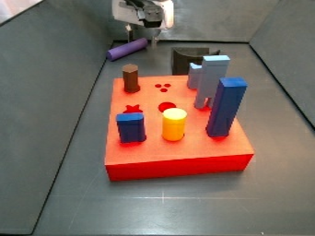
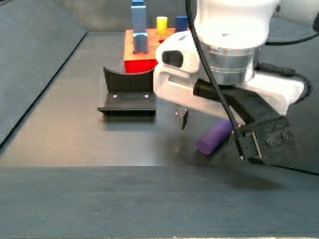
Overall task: Pick up the round object. Move up. Place the round object on the fixture. Regrasp the round object. Move to above the board. Insert the round object.
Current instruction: Pick up the round object.
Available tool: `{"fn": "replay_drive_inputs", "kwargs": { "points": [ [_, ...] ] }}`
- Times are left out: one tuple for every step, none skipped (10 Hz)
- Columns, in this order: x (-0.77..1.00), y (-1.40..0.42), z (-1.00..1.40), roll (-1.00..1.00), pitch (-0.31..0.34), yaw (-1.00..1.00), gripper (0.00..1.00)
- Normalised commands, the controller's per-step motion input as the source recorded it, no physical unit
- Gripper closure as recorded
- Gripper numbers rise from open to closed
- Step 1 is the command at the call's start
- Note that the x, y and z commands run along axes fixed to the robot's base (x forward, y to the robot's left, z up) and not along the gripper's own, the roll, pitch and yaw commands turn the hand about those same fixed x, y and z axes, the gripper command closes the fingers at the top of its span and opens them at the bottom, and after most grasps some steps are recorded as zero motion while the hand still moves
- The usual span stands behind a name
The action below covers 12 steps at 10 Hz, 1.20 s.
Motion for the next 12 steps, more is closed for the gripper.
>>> {"fn": "replay_drive_inputs", "kwargs": {
  "points": [
    [-0.03,0.17,-0.32,-0.29,-0.34,-0.05,0.0],
    [-0.06,0.17,-0.33,-0.28,-0.329,-0.07,0.0],
    [-0.08,0.11,-0.33,-0.27,-0.339,-0.07,0.0],
    [-0.15,0.01,-0.15,-0.1,-0.274,0.02,0.0],
    [-0.07,0.0,-0.01,0.02,0.0,0.0,0.0],
    [0.0,0.0,0.0,0.0,0.0,0.0,0.0],
    [0.0,0.0,0.0,0.0,0.0,0.0,1.0],
    [0.0,0.0,0.0,0.0,0.0,0.0,1.0],
    [0.0,0.0,0.0,0.0,0.0,0.0,1.0],
    [0.0,0.0,0.0,0.0,0.0,0.0,1.0],
    [0.0,0.0,0.0,0.0,0.0,0.0,1.0],
    [0.0,0.0,0.0,0.0,0.0,0.0,1.0]
  ]
}}
